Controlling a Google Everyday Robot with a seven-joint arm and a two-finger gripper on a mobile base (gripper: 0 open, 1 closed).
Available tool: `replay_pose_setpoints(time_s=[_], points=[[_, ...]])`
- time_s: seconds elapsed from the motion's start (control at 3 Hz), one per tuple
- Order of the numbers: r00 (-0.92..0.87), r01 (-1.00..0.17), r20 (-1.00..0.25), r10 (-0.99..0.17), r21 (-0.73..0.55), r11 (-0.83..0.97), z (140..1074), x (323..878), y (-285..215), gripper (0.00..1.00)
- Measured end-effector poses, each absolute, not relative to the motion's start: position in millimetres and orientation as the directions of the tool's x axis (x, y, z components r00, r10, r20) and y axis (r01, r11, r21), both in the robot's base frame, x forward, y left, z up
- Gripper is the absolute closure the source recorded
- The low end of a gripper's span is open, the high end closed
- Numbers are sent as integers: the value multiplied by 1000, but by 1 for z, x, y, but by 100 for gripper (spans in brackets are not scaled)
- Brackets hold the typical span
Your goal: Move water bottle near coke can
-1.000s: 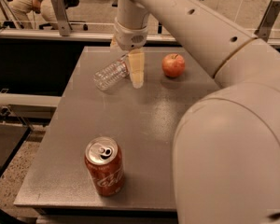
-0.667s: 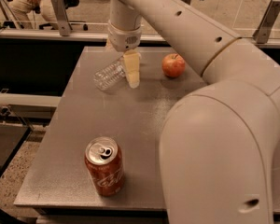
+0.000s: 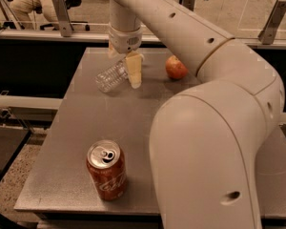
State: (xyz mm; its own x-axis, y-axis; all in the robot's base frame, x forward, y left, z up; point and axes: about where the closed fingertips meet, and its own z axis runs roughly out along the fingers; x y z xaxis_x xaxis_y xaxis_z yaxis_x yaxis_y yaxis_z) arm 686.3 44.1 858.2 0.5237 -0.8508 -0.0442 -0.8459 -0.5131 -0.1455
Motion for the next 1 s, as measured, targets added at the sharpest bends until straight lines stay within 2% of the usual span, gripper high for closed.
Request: replay_pose_setpoints(time_s=[0.33, 0.67, 1.0], points=[[537, -837, -33, -843, -141, -528, 858, 688, 42, 40], [555, -826, -31, -832, -145, -545, 861, 681, 40, 70], [572, -814, -55, -819, -163, -557, 877, 657, 33, 95]])
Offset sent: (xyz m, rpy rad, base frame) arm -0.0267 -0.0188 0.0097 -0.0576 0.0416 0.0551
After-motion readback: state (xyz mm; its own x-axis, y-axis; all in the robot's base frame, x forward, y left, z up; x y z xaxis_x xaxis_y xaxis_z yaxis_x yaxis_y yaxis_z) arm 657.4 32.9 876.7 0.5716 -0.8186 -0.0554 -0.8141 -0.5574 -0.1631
